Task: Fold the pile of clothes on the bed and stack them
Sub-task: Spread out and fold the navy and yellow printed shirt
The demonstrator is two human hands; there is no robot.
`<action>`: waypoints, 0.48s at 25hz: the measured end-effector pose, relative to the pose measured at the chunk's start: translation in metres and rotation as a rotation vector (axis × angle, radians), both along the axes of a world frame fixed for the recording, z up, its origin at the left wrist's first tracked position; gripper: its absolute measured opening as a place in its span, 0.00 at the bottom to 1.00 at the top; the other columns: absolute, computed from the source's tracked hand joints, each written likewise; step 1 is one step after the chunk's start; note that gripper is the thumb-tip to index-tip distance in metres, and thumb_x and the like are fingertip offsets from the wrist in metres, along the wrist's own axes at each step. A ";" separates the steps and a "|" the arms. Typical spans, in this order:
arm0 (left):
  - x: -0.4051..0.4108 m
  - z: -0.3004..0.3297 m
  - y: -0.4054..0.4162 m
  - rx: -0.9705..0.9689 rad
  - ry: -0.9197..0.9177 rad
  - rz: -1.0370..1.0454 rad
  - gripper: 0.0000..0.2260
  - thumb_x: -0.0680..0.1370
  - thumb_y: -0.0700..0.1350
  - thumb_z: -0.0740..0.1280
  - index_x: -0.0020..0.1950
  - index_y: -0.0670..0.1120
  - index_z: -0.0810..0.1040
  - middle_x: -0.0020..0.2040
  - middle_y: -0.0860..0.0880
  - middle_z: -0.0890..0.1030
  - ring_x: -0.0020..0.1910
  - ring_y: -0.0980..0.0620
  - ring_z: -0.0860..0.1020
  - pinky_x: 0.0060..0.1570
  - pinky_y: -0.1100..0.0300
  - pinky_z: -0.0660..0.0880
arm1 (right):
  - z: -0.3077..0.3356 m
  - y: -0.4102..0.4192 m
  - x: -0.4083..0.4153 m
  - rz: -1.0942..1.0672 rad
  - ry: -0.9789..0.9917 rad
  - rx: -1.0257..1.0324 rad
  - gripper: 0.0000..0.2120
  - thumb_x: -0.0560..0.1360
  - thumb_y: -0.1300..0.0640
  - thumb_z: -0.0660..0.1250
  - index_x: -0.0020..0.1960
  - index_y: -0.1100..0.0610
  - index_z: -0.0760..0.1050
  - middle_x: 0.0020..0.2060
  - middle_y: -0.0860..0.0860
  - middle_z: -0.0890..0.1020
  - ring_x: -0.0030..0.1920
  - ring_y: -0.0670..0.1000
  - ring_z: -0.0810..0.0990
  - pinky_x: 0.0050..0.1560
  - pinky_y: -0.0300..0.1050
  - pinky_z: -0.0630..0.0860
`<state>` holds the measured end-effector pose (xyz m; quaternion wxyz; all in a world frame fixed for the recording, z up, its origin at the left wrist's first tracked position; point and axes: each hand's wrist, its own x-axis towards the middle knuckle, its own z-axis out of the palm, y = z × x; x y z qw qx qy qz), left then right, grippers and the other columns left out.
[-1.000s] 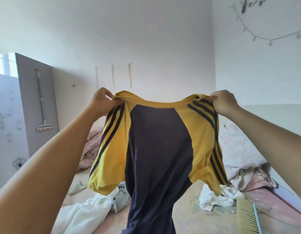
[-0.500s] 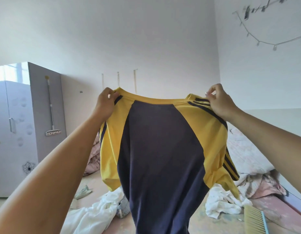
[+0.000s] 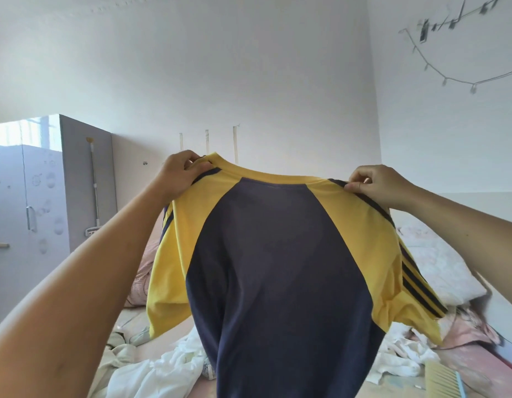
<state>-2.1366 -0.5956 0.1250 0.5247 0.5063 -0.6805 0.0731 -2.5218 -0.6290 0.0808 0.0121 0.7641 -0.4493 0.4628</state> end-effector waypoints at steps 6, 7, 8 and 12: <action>0.006 0.009 0.003 -0.113 -0.074 0.091 0.09 0.79 0.47 0.64 0.53 0.42 0.75 0.47 0.46 0.75 0.47 0.48 0.72 0.45 0.57 0.65 | 0.010 -0.001 0.002 -0.069 -0.065 0.084 0.12 0.79 0.50 0.63 0.46 0.59 0.74 0.41 0.52 0.78 0.46 0.55 0.77 0.47 0.50 0.76; 0.004 0.007 0.004 -0.154 -0.049 0.096 0.09 0.80 0.47 0.63 0.53 0.42 0.76 0.46 0.46 0.75 0.46 0.48 0.71 0.44 0.58 0.64 | 0.005 -0.001 0.005 0.002 -0.131 0.187 0.13 0.80 0.49 0.59 0.48 0.59 0.72 0.41 0.53 0.76 0.45 0.55 0.76 0.45 0.50 0.78; 0.003 0.005 0.004 -0.177 -0.027 0.097 0.09 0.80 0.47 0.62 0.52 0.42 0.77 0.46 0.46 0.76 0.46 0.48 0.71 0.41 0.58 0.63 | 0.000 0.001 0.010 0.045 -0.163 0.281 0.14 0.81 0.48 0.56 0.50 0.59 0.71 0.43 0.54 0.75 0.44 0.53 0.75 0.44 0.48 0.78; 0.004 -0.001 0.003 -0.156 -0.044 0.240 0.13 0.82 0.49 0.59 0.51 0.40 0.75 0.43 0.43 0.76 0.42 0.44 0.72 0.38 0.55 0.68 | -0.020 -0.004 0.019 0.151 -0.185 0.433 0.15 0.80 0.48 0.60 0.59 0.58 0.71 0.53 0.52 0.75 0.49 0.50 0.74 0.47 0.42 0.72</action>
